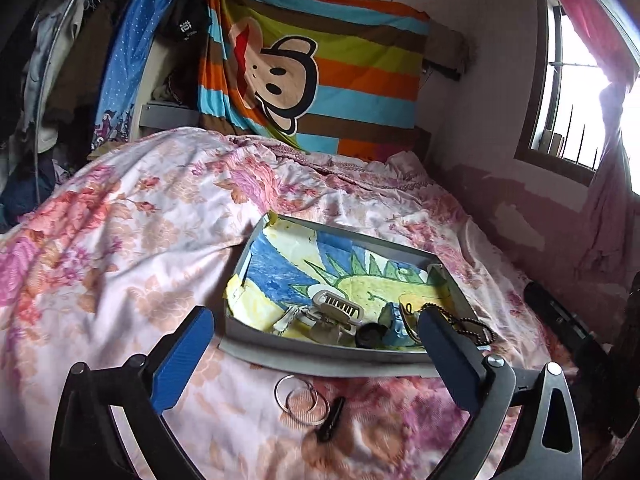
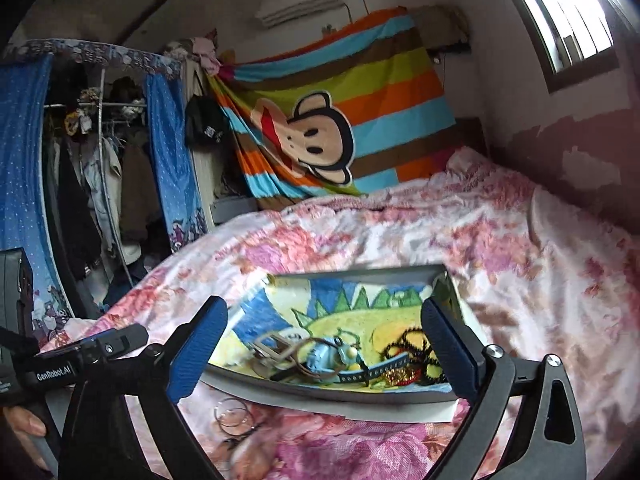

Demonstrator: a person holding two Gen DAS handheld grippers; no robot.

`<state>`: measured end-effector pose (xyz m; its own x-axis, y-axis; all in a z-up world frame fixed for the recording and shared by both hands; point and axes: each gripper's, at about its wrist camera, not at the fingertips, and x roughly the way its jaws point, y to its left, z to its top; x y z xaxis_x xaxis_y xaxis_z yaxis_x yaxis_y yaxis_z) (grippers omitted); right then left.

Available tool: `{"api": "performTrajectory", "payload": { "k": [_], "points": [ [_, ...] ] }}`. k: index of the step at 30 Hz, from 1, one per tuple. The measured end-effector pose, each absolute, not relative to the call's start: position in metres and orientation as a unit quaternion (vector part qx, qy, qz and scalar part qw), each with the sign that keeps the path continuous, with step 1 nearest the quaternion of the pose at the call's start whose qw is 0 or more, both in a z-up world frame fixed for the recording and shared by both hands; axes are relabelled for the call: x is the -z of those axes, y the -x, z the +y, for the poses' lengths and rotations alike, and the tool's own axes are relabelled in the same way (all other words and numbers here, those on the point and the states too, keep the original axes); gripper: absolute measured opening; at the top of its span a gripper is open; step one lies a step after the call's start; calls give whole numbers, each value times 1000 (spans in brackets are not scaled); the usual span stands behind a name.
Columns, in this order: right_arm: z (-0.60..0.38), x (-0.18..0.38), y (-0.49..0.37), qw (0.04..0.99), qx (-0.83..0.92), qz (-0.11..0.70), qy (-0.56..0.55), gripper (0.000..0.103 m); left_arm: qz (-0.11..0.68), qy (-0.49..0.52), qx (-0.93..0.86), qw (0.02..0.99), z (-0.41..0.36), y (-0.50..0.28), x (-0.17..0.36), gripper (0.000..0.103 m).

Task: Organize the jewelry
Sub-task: 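Withdraw both tools from the tray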

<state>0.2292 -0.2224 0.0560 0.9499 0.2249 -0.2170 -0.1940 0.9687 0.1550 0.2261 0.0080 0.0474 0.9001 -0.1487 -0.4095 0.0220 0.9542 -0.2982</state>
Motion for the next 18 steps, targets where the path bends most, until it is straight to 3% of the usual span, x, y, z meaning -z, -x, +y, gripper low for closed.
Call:
{"api": "performTrajectory", "payload": {
  "k": [9,18],
  "points": [
    [-205,-96,-142,990,-117,78,-28,102,164,112,29,980,14,-140,-91,103],
    [-212,-67,-78,987,-109,121,1,102,161,76,24,984,21,-80,-86,103]
  ]
}}
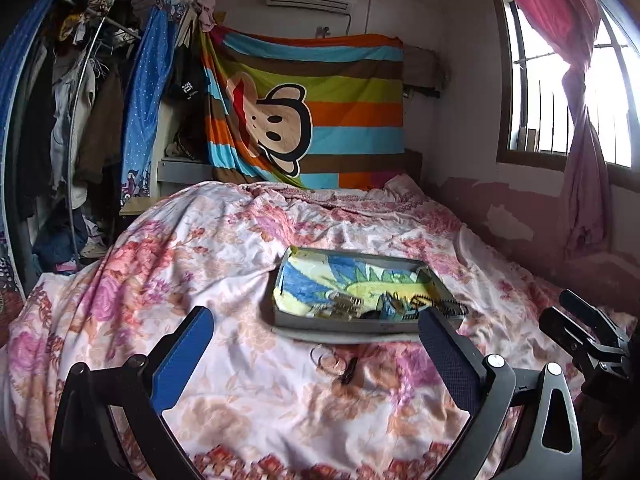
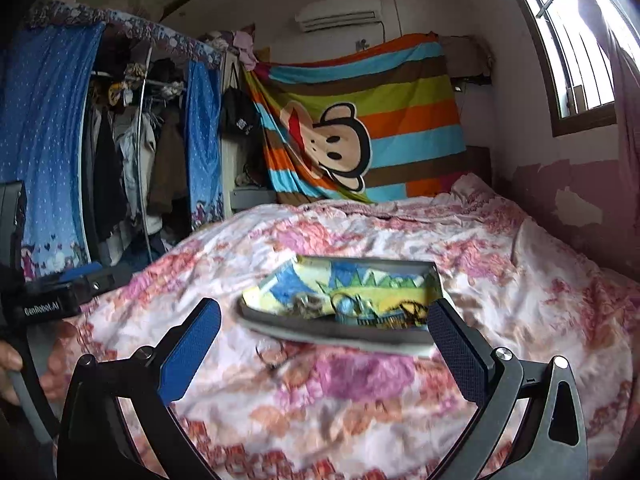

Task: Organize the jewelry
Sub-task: 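Withdraw both tools from the tray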

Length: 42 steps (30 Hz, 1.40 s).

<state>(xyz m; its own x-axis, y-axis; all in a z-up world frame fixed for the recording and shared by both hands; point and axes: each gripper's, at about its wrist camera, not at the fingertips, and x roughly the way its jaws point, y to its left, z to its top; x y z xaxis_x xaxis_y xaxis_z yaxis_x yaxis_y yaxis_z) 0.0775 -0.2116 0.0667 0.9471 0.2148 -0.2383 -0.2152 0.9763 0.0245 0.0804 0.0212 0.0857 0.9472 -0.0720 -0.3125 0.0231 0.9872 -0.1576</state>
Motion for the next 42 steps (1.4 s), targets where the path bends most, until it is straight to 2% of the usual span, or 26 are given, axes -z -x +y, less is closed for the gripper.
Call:
{"api": "performTrajectory", "payload": {
  "k": [11,21,42],
  "points": [
    [-227,-19,-66,976,-77,205,-7,102,225,31,31,973,15,-49,-28,103],
    [-217,4,-79,965,-76,252,13,102,255,26,19,966,15,-57,-15,103],
    [-209,18,-90,956,-68,284,30,102,287,53,-29,956,36,-73,-7,103]
  ]
}}
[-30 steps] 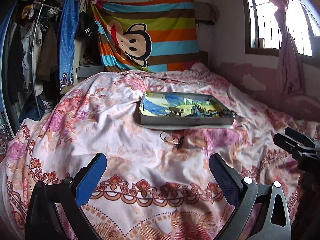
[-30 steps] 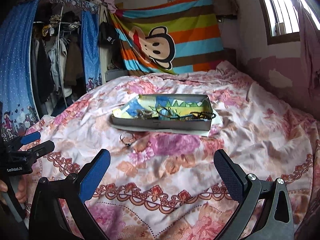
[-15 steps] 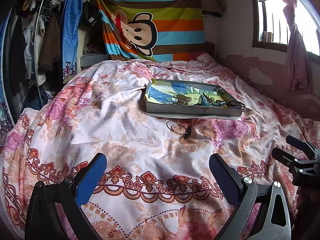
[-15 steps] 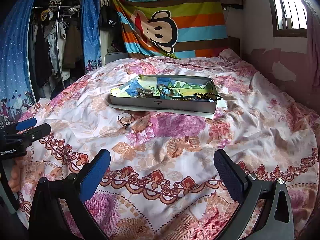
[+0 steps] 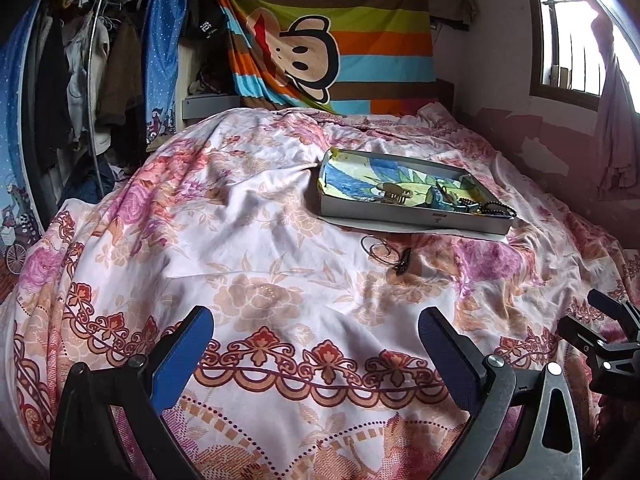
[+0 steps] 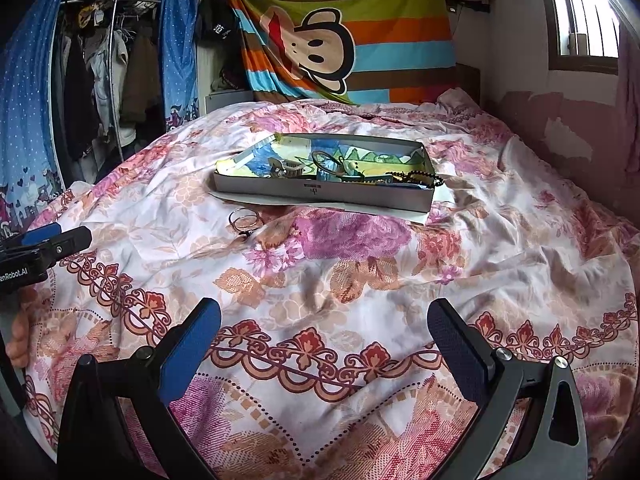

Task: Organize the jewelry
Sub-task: 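Withdraw both tools from the tray, then move the left tool to the hoop earrings while the right tool approaches the black hair pin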

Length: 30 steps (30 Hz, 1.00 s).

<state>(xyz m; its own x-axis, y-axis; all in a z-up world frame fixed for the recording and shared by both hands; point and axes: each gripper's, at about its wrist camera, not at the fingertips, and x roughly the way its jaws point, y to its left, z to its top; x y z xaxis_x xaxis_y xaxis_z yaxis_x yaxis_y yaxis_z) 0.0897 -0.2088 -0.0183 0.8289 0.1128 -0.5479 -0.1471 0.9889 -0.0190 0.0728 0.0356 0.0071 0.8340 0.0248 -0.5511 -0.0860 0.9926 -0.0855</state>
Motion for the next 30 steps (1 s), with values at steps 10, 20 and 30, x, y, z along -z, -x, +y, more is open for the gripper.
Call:
{"api": "performTrajectory", "payload": {
  "k": [10,20,30],
  "points": [
    [-210,24,-97,952,-65,298,25,102,314,78,-41,946,48,-88,-1,103],
    [-201,26,-122,941,-114,317,24,101,319,67,-42,945,53,-122,-2,103],
    [-189,24,-168,933,-156,315,74,101,327,44,-32,943,53,-170,-3,103]
  ]
}}
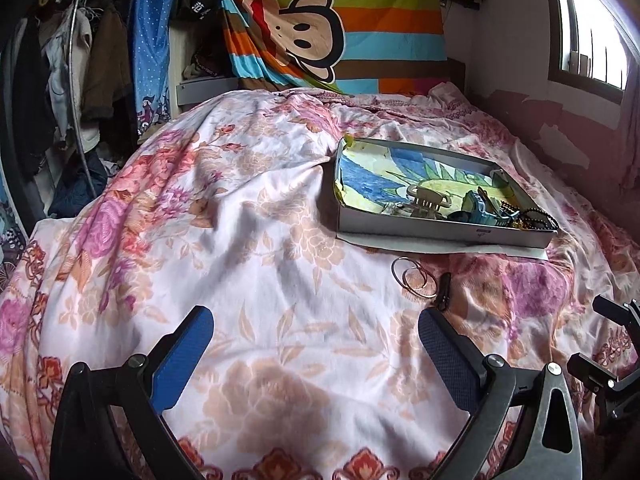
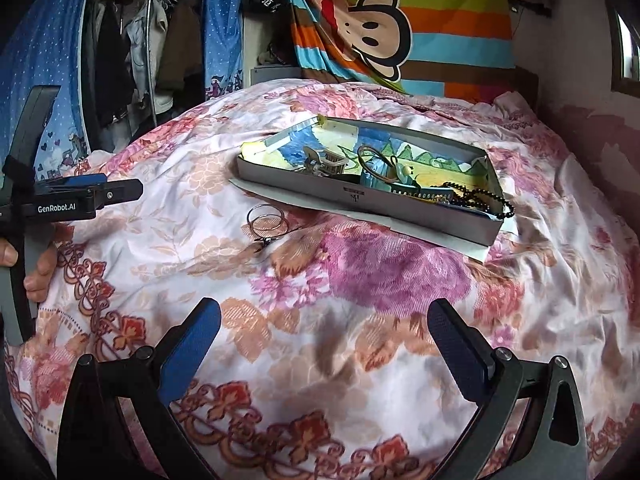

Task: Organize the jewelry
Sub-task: 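Move the left tool to the hoop earrings while the right tool approaches the black hair pin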

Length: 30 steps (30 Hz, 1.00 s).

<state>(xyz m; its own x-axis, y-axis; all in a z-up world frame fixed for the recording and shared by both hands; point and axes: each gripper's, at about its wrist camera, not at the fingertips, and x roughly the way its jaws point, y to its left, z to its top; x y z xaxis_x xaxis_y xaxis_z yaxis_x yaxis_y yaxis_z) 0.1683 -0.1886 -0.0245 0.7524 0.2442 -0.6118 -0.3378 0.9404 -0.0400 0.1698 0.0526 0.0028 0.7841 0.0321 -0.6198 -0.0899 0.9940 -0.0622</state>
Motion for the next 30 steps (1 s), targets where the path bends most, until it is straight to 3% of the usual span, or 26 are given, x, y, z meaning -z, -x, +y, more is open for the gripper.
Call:
{"api": "performTrajectory", "payload": {
  "k": [30],
  "points": [
    [-176,31,-220,928,-178,312,96,101,365,24,-34,930,47,-210,10,103]
  ]
}}
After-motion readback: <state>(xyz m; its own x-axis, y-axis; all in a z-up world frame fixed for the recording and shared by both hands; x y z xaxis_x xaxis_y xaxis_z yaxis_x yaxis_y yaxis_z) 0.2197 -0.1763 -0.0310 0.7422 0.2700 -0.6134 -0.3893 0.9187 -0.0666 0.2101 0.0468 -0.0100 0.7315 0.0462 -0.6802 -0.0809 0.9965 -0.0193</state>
